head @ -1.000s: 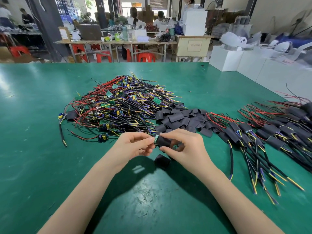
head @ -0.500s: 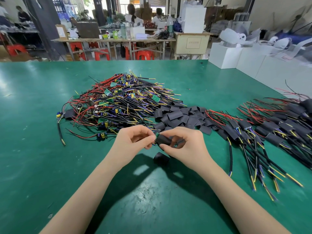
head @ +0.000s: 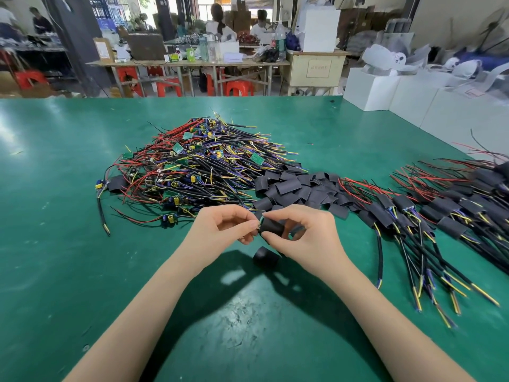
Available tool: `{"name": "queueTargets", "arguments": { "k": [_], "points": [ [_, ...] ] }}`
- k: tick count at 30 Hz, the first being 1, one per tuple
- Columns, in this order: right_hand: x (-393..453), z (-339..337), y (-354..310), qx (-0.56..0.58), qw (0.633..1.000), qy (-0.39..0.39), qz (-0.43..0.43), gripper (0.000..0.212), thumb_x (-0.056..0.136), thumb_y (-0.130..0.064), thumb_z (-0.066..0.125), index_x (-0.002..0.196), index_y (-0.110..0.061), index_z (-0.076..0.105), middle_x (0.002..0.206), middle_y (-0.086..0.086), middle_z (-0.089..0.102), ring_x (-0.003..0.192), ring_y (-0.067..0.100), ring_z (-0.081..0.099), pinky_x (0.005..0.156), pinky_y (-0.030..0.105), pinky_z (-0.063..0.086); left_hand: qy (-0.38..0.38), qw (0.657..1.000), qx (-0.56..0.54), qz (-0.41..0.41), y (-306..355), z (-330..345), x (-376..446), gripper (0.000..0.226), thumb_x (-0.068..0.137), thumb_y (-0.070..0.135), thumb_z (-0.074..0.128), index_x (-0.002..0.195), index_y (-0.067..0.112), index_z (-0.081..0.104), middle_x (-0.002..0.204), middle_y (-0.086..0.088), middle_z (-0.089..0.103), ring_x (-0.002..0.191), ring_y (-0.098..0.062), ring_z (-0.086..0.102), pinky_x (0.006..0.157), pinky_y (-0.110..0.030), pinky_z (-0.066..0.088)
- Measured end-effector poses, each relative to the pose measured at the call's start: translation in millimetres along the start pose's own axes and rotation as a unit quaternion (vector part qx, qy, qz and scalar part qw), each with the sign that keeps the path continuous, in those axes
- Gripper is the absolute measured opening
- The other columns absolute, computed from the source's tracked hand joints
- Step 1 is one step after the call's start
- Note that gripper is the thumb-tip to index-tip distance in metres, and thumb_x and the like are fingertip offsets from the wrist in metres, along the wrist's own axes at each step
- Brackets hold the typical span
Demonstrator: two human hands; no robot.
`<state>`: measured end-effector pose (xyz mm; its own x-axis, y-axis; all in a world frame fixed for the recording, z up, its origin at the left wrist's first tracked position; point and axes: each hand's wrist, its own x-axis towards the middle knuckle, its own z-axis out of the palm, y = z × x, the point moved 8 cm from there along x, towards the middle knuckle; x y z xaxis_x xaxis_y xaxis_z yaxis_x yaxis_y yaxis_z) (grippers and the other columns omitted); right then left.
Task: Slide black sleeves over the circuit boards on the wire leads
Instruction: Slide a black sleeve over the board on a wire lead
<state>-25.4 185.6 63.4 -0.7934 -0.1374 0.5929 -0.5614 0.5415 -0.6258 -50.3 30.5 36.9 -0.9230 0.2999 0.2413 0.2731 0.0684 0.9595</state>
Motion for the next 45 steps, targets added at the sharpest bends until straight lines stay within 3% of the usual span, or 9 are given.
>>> {"name": "queueTargets", "arguments": {
  "k": [11,15,18,21,28,31,37,41,45],
  "points": [
    [-1.1,2.9,-6.3,-0.040,0.998,-0.025,-0.035,0.024,0.074,-0.013,0.076,0.097,-0.016,0.074,0.079,-0.008,0.066,0.057,0.001,0.051,0.062,0.005,0.035,0.000,0.997,0.061,0.046,7.4,-2.8,-1.3,0.017,0.081,-0.003,0.072,0.082,0.013,0.073,0.075,-0.002,0.072,0.065,-0.011,0.066,0.068,-0.020,0.054],
    [-1.9,5.2,-6.2,-0.050,0.997,-0.043,-0.041,0.028,0.077,-0.016,0.074,0.105,-0.017,0.071,0.085,-0.011,0.066,0.062,-0.006,0.051,0.065,0.005,0.036,0.016,0.998,0.056,0.036,3.8,-5.6,-0.2,0.017,0.081,-0.004,0.073,0.080,0.013,0.074,0.072,-0.003,0.072,0.061,-0.012,0.067,0.064,-0.018,0.053],
    [-2.8,7.1,-8.7,-0.069,0.994,-0.062,-0.055,0.037,0.078,-0.020,0.070,0.112,-0.027,0.058,0.087,-0.015,0.064,0.062,0.001,0.050,0.064,0.014,0.044,0.017,0.999,0.043,0.020,0.2,-7.0,0.5,0.017,0.081,-0.003,0.073,0.078,0.014,0.074,0.070,-0.005,0.072,0.060,-0.015,0.067,0.063,-0.020,0.054],
    [-3.4,8.9,-12.9,-0.112,0.987,-0.076,-0.086,0.031,0.081,-0.021,0.065,0.110,-0.028,0.055,0.088,-0.010,0.060,0.062,0.004,0.044,0.062,0.028,0.049,0.015,0.999,0.037,0.010,-1.0,-6.3,0.2,0.017,0.081,-0.004,0.073,0.078,0.013,0.074,0.069,-0.006,0.072,0.060,-0.015,0.067,0.062,-0.020,0.054],
    [-4.3,15.4,-15.3,-0.118,0.980,-0.129,-0.098,0.020,0.087,-0.020,0.057,0.106,-0.025,0.055,0.088,-0.010,0.049,0.061,0.008,0.047,0.060,0.036,0.048,0.024,0.999,0.036,0.005,-0.9,-4.4,-0.5,0.017,0.080,-0.006,0.072,0.079,0.011,0.073,0.068,-0.005,0.071,0.058,-0.015,0.067,0.061,-0.021,0.054],
    [-5.2,17.9,-15.3,-0.108,0.977,-0.157,-0.094,0.024,0.084,-0.016,0.063,0.105,-0.023,0.054,0.091,-0.008,0.048,0.062,0.012,0.048,0.063,0.037,0.049,0.031,0.999,0.038,0.000,-2.9,-3.8,-0.5,0.017,0.080,-0.007,0.072,0.078,0.010,0.073,0.066,-0.004,0.071,0.057,-0.015,0.067,0.061,-0.020,0.054],
    [-4.5,18.0,-14.4,-0.098,0.979,-0.151,-0.092,0.021,0.085,-0.013,0.062,0.102,-0.021,0.053,0.091,-0.008,0.049,0.064,0.014,0.045,0.061,0.038,0.048,0.042,0.998,0.040,-0.010,-5.9,-4.0,0.1,0.017,0.080,-0.007,0.071,0.078,0.009,0.073,0.065,-0.006,0.071,0.057,-0.015,0.067,0.061,-0.021,0.055],
    [-5.0,17.9,-12.8,-0.081,0.983,-0.141,-0.091,0.017,0.086,-0.013,0.060,0.096,-0.022,0.051,0.089,-0.009,0.050,0.064,0.009,0.041,0.058,0.034,0.046,0.041,0.998,0.035,-0.026,-8.3,-5.1,0.8,0.016,0.080,-0.008,0.071,0.078,0.008,0.072,0.065,-0.006,0.071,0.057,-0.014,0.066,0.061,-0.020,0.054],
    [-4.3,16.5,-5.7,-0.052,0.989,-0.128,-0.056,0.029,0.080,-0.009,0.064,0.097,-0.025,0.046,0.079,-0.025,0.051,0.061,0.009,0.047,0.056,0.013,0.036,0.034,0.997,0.055,-0.041,-11.3,-1.8,0.9,0.019,0.080,-0.009,0.069,0.076,0.009,0.069,0.067,-0.003,0.070,0.059,-0.014,0.067,0.065,-0.023,0.056]
  ]
}}
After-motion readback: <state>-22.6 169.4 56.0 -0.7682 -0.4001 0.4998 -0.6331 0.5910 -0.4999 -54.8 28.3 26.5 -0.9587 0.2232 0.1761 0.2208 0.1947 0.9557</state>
